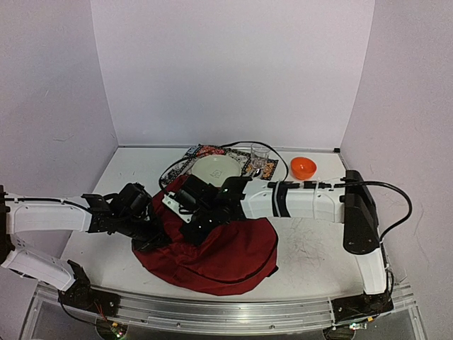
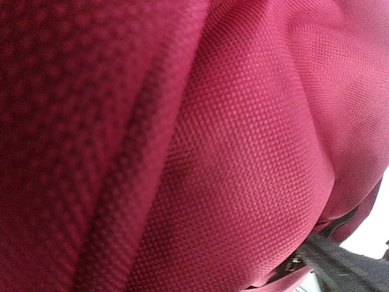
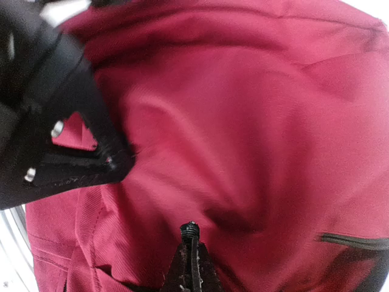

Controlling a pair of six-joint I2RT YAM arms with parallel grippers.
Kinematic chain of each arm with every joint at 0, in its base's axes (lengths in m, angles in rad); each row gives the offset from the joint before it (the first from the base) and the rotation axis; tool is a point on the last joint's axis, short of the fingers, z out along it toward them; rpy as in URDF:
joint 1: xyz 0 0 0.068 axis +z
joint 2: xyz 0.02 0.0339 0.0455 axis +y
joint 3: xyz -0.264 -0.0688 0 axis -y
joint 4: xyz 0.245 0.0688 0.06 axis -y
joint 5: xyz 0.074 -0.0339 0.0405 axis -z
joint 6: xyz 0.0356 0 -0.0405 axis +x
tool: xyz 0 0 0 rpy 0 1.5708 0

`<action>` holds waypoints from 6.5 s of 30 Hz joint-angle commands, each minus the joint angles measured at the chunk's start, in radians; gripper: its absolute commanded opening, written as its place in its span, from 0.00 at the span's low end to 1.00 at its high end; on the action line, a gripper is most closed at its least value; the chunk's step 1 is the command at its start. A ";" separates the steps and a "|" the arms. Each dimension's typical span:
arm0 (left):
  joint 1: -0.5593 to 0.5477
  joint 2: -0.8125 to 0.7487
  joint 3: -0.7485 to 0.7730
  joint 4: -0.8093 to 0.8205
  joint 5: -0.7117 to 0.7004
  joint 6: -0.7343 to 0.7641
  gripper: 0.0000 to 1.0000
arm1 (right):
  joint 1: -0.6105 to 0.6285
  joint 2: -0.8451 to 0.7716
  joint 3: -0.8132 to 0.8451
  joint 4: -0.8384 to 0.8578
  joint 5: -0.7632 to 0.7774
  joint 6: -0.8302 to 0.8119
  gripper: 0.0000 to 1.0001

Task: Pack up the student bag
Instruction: Zip the lower front pocket of the student bag, then adjust the lower front pocket of the student bag, then pick up the lower front pocket of the student bag.

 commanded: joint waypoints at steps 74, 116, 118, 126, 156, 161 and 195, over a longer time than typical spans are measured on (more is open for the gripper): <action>-0.335 0.254 0.385 -0.018 -0.190 0.420 0.32 | -0.184 -0.366 -0.492 0.214 -0.314 0.438 0.45; -0.438 0.365 0.362 -0.016 -0.296 0.440 0.28 | -0.210 -0.284 -0.570 0.200 -0.315 0.538 0.52; -0.439 0.366 0.363 -0.016 -0.294 0.442 0.28 | -0.212 -0.273 -0.561 0.194 -0.300 0.544 0.55; -0.440 0.372 0.362 -0.015 -0.292 0.445 0.26 | -0.212 -0.254 -0.529 0.264 -0.396 0.502 0.51; -0.440 0.377 0.357 -0.017 -0.301 0.451 0.24 | -0.284 -0.398 -0.717 0.389 -0.509 0.362 0.26; -0.440 0.376 0.356 -0.016 -0.302 0.449 0.24 | -0.285 -0.345 -0.665 0.389 -0.559 0.350 0.26; -0.439 0.375 0.330 -0.024 -0.295 0.426 0.20 | -0.317 -0.392 -0.697 0.432 -0.647 0.337 0.19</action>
